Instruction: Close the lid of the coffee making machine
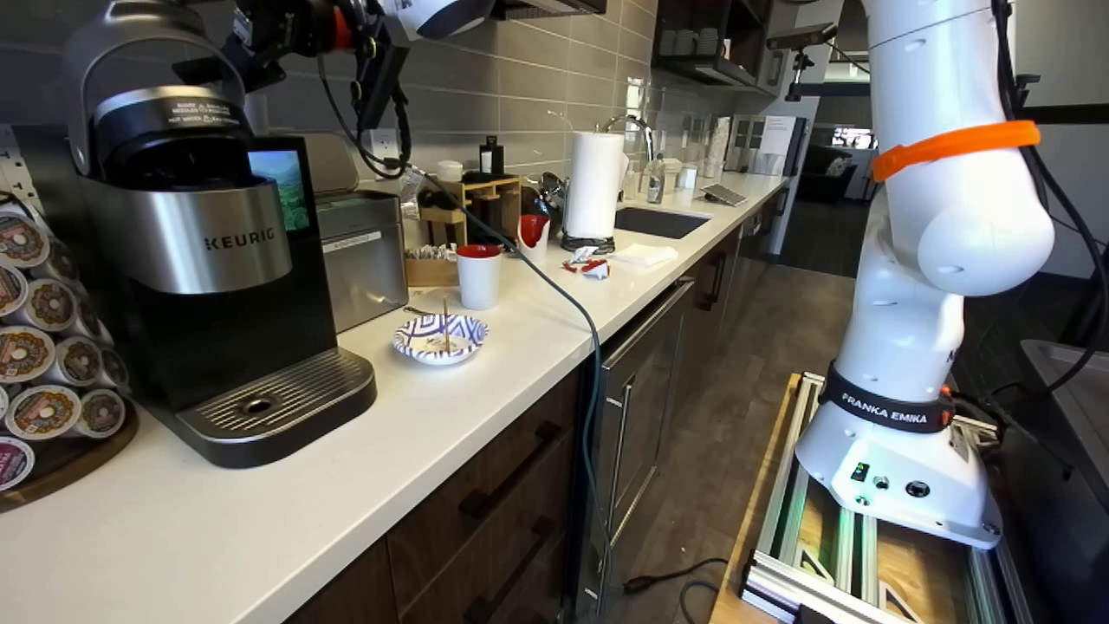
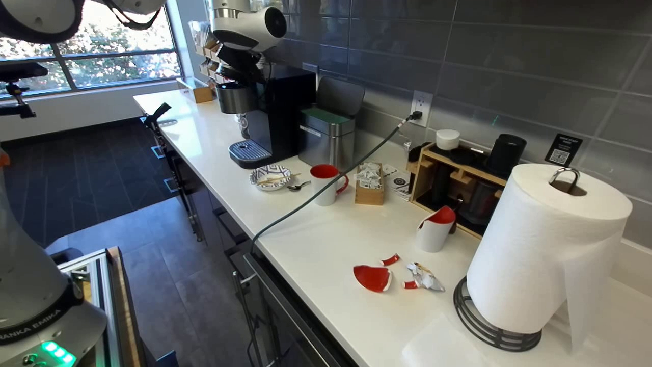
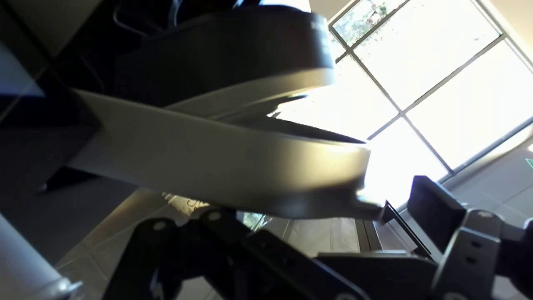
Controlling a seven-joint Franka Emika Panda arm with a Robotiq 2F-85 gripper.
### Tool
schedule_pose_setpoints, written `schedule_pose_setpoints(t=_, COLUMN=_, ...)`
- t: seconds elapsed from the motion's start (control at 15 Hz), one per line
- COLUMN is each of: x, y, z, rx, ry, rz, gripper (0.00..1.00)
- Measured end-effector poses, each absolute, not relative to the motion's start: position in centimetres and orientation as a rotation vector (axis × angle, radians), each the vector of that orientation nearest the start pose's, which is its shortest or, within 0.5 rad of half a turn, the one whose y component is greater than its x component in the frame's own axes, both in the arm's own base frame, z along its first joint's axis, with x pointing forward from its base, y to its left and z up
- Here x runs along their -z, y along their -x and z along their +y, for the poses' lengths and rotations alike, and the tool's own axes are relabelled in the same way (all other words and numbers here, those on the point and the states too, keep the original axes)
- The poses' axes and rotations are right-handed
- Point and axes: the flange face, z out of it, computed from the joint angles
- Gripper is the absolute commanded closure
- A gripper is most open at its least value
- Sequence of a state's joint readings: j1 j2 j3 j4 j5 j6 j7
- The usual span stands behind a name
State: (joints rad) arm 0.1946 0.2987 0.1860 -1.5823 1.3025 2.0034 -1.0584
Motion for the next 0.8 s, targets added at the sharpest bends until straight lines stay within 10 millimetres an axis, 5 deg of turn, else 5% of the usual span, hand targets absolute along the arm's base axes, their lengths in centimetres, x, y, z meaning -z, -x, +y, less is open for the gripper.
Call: schedule_pose_setpoints(t=0.8, x=-49.2, y=-57.4, z=27.5, rx=0.41, ry=1.846, rz=-0.689, gripper=0.0)
